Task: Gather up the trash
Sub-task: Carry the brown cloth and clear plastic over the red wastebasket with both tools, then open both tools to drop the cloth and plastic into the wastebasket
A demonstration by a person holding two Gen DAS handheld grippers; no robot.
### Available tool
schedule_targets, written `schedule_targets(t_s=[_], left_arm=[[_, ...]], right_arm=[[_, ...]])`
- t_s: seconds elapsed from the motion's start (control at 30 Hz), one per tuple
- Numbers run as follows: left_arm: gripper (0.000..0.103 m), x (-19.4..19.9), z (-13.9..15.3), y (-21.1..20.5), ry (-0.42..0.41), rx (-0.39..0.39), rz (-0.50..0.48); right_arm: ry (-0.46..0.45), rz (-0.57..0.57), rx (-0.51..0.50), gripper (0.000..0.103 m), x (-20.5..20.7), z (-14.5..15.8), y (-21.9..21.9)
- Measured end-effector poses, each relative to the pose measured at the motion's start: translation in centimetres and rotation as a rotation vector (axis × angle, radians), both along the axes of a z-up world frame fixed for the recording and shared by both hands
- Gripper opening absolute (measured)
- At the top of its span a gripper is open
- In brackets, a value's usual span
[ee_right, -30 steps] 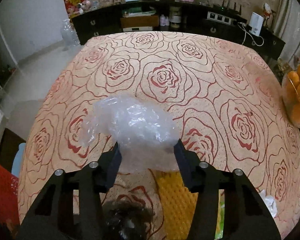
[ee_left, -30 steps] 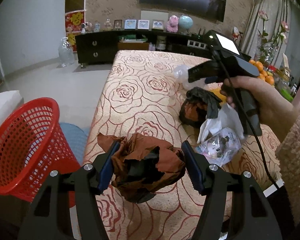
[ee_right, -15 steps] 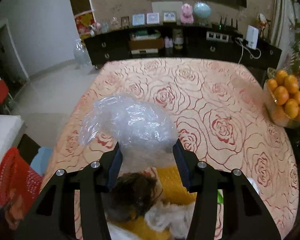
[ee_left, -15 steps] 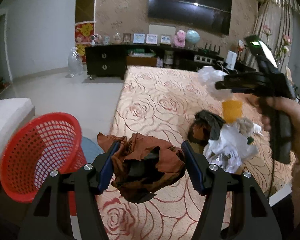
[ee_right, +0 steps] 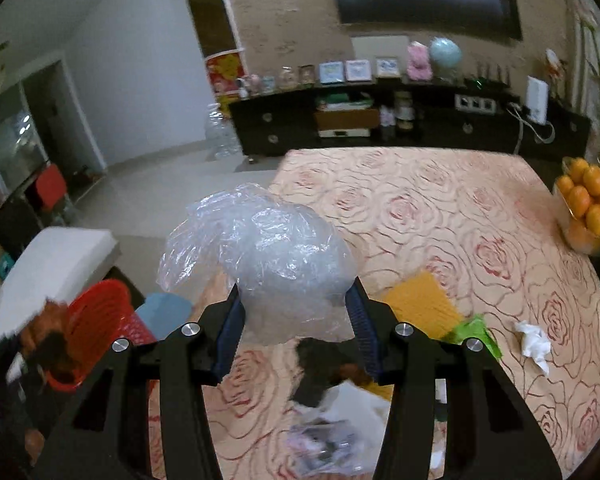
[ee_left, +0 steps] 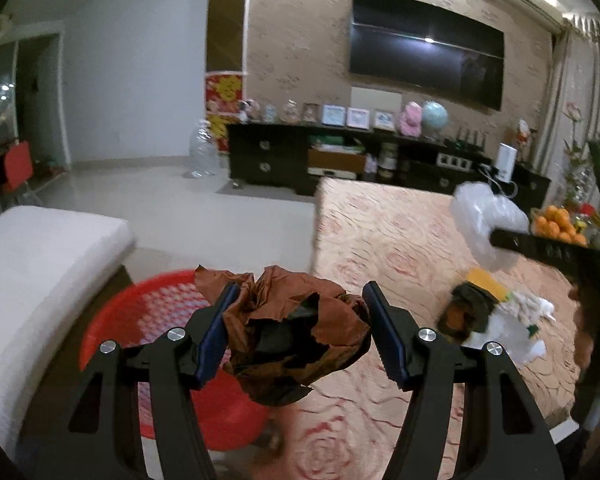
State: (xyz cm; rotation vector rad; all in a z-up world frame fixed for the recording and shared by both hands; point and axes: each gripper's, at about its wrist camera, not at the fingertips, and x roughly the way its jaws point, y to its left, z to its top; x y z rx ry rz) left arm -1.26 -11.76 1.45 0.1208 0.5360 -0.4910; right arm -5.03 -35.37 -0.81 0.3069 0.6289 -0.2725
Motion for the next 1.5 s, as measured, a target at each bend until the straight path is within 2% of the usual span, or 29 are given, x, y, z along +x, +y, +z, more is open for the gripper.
schedule_targets(t_s=[0.17,0.23,0.47,0.6,1.0,1.13,1.3,1.4,1.5], left_arm=[[0.061,2.4,1.9,3.2,-0.040,0.044,0.093],[0.061,3.4,2.1,4.5,-0.036,0.036,0.131],[0.061,6.3,-0.6,8.0,0.088,-0.017,0.223],[0.061,7.0,-1.1,9.1,0.096,0.005,0.254],[0.061,9.8,-4.1,11.1,0.225,0.045,0.289],[0.062,9.8,-4.2,10.9,0.214,0.066,0.274],[0.063,10.1,-4.4,10.6,0.236,0.056,0.257],[0.065,10.2,-4.3,11.0,0.247,0.031,0.249],[0.069,10.2,-4.2,11.4,0.267,-0.002,0.238]], right_arm=[[-0.031,0.064,-0.023,0.048,0.4,1.0,3.1],[-0.038,0.093,-0.032,0.048,0.7,1.1,4.2],[-0.021,0.199,-0.053,0.048,2.9,0.5,8.6],[-0.003,0.243,-0.051,0.048,4.6,0.0,10.8],[0.054,0.400,-0.003,0.048,9.5,-1.8,16.5],[0.076,0.429,0.000,0.049,10.5,-2.4,17.6],[0.090,0.457,0.011,0.057,11.1,-2.5,18.2],[0.091,0.464,0.024,0.066,11.3,-2.6,18.4],[0.087,0.462,0.039,0.070,11.0,-2.4,18.1]])
